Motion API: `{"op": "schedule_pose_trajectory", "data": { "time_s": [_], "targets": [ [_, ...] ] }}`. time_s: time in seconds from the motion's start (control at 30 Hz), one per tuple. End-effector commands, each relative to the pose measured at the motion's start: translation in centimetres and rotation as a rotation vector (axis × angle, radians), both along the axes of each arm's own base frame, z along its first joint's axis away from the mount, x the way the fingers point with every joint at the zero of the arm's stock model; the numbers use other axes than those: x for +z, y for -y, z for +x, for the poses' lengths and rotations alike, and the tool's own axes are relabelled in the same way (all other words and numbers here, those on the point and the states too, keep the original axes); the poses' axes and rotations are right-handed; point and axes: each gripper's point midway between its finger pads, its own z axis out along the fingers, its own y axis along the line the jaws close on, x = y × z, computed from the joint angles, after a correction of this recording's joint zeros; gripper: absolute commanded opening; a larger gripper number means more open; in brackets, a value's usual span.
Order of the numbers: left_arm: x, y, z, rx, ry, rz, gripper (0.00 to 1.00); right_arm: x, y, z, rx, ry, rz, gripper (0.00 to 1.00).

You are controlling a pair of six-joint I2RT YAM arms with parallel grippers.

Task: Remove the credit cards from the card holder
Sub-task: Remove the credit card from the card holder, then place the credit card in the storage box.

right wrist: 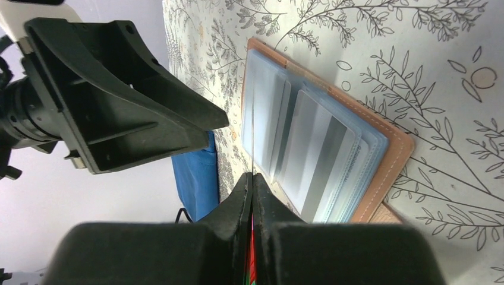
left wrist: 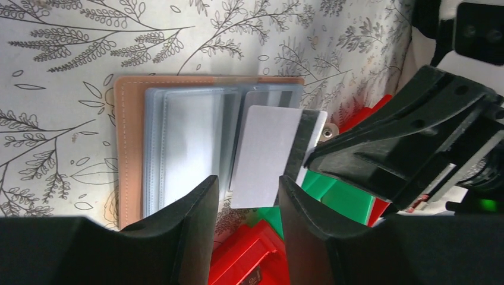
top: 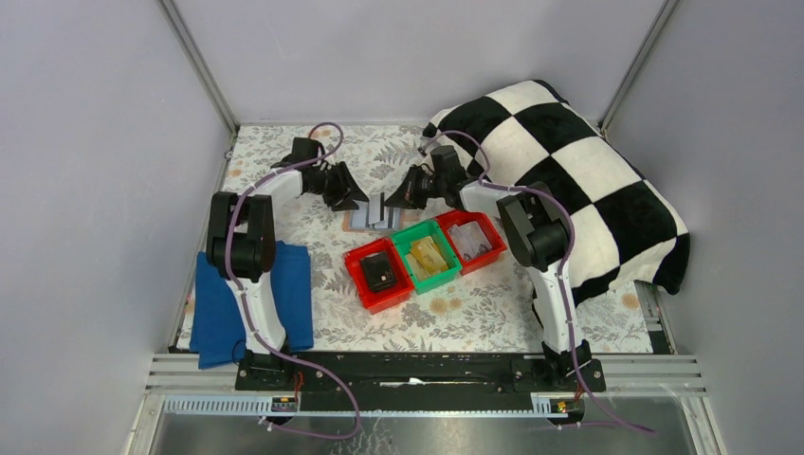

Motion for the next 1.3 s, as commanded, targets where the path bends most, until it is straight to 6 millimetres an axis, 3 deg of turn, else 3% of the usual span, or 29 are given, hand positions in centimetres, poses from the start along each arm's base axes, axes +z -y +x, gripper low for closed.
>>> {"op": "schedule_pose_trajectory", "data": {
  "time_s": [0.0,0.17,0.3,0.5,0.83,0.97,1.27],
  "targets": [
    [4.0,0.1,1.0,-0.003,0.111,-0.04,0.46,4.6,-0.7,0.1,0.035,0.095,0.03,0.0],
    [7.3,-1.2,1.5,0.024,0.174,-0.034,0.47,7.5,0.2,-0.2,0.039,0.164,-0.027,0.0],
    [10.0,-2.7,1.6,0.051,0.222,-0.027,0.47,9.7,2.3,-1.0,0.031,0.218,-0.143,0.0],
    [11.4,-2.9,0.7,0.044,0.237,-0.025,0.47,11.6,6.1,-3.3,0.01,0.282,-0.304,0.0],
    [10.9,-2.7,-1.2,0.031,0.212,-0.025,0.47,12.6,17.7,-6.8,-0.15,0.382,-0.775,0.0],
    [11.0,-2.5,-1.3,0.027,0.205,-0.035,0.47,11.9,21.5,-7.3,-0.197,0.378,-0.958,0.0],
    [10.7,-1.8,-1.9,0.016,0.197,-0.031,0.48,7.2,24.2,-8.7,-0.145,0.306,-1.134,0.0]
  ]
}}
